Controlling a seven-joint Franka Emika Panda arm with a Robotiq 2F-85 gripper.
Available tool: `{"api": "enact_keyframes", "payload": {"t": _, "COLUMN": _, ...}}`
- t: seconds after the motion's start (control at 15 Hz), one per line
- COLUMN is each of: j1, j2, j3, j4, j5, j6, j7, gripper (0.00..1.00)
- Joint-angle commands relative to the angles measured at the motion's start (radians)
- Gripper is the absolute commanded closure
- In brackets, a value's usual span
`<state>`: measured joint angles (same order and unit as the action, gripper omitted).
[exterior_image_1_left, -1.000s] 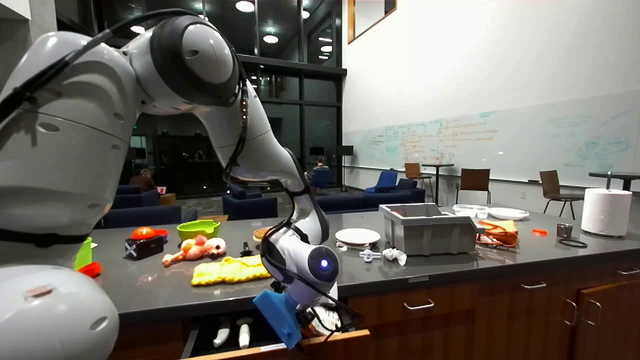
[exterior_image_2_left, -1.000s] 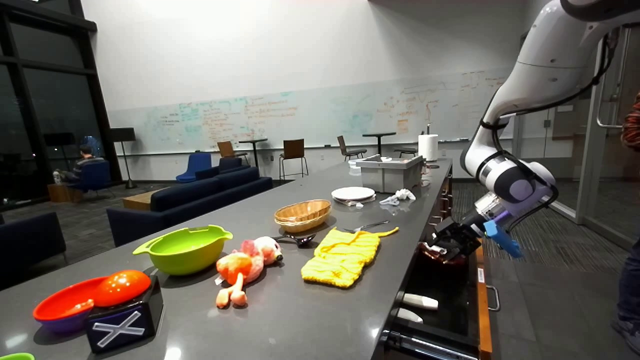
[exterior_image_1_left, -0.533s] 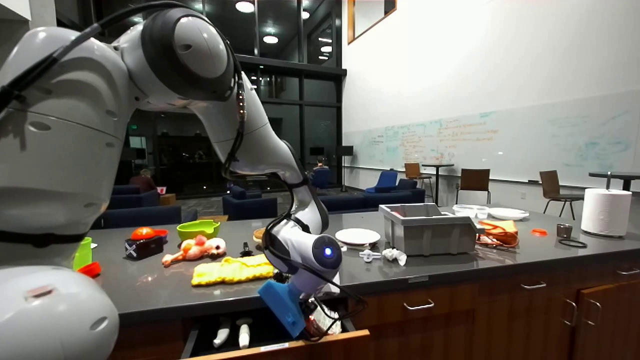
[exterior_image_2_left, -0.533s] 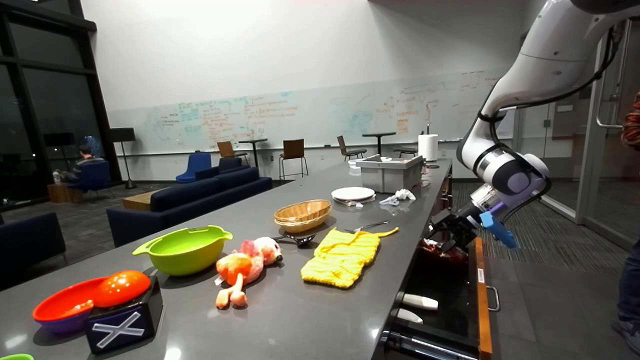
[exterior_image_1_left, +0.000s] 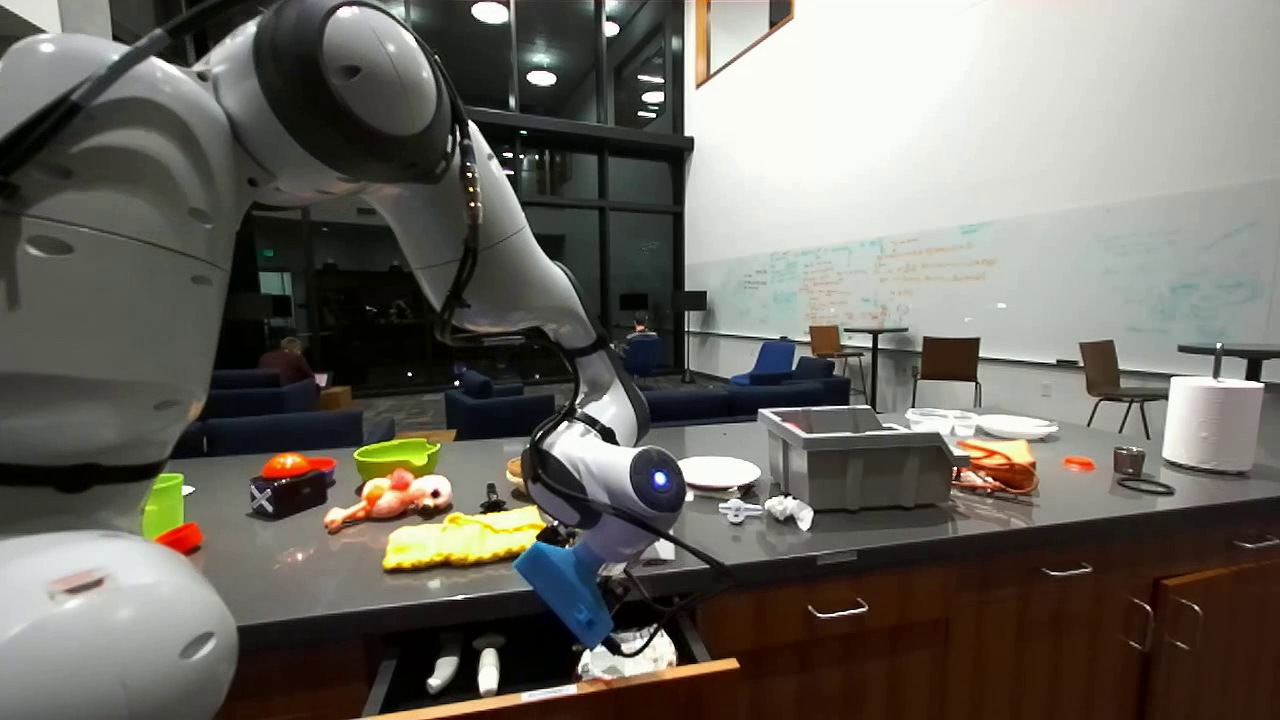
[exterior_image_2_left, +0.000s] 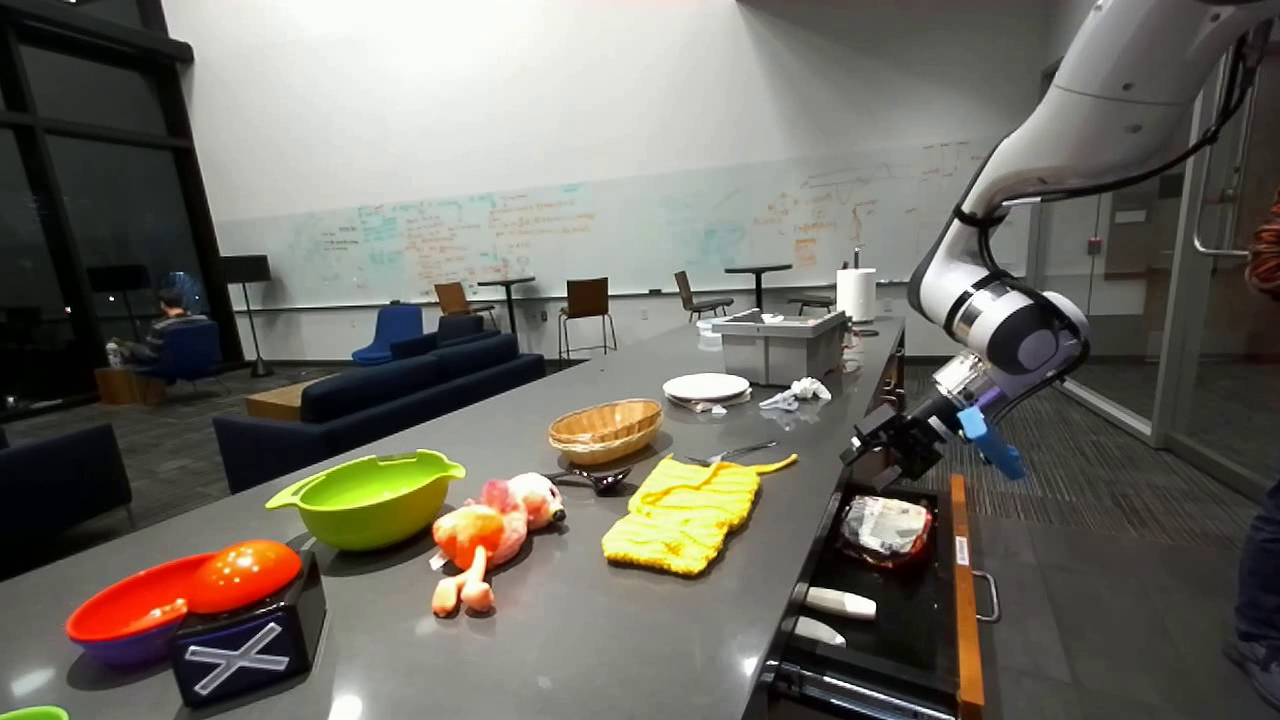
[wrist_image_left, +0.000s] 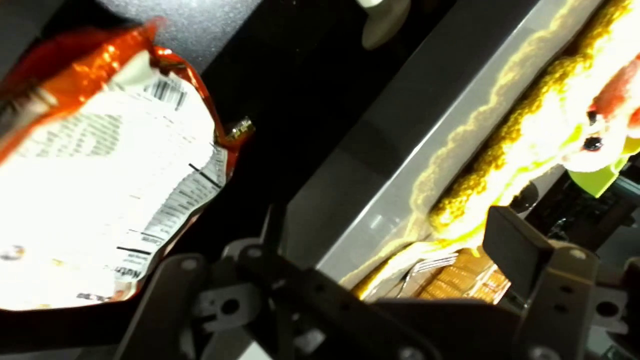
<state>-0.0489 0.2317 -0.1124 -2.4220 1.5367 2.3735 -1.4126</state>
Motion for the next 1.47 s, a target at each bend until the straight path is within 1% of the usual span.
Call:
{"api": "enact_keyframes", "payload": {"t": 0.0, "j1": -0.006, "j2": -0.097, "j3": 0.009, "j4": -0.074, "j5": -0.023, "j6": -0.036, "j7": -0.033, "gripper": 0.00}}
{"api": "enact_keyframes", "payload": {"t": 0.13, "j1": -0.008, "j2": -0.133, "j3": 0.009, "j4": -0.097, "j5": -0.009, "j6": -0.038, "j7": -0.061, "gripper": 0.00}}
{"api": "enact_keyframes", "payload": {"t": 0.33, "j1": -0.022, "j2": -0.164, "j3": 0.001, "j4": -0.101, "j5": 0.020, "j6": -0.045, "j7": -0.086, "gripper": 0.00}}
{"api": "enact_keyframes", "payload": {"t": 0.73, "j1": -0.051, "j2": -0.213, "j3": -0.017, "j4": -0.093, "j5": 0.139, "j6": -0.037, "j7": -0.177, "gripper": 0.00}}
{"api": "enact_keyframes", "payload": {"t": 0.93, "j1": -0.061, "j2": -0.228, "j3": -0.020, "j4": -0.099, "j5": 0.175, "j6": -0.031, "j7": -0.221, "gripper": 0.00}}
{"api": "enact_keyframes", "payload": {"t": 1.4, "j1": -0.069, "j2": -0.232, "j3": -0.021, "j4": -0.106, "j5": 0.198, "j6": -0.063, "j7": -0.284, "gripper": 0.00}}
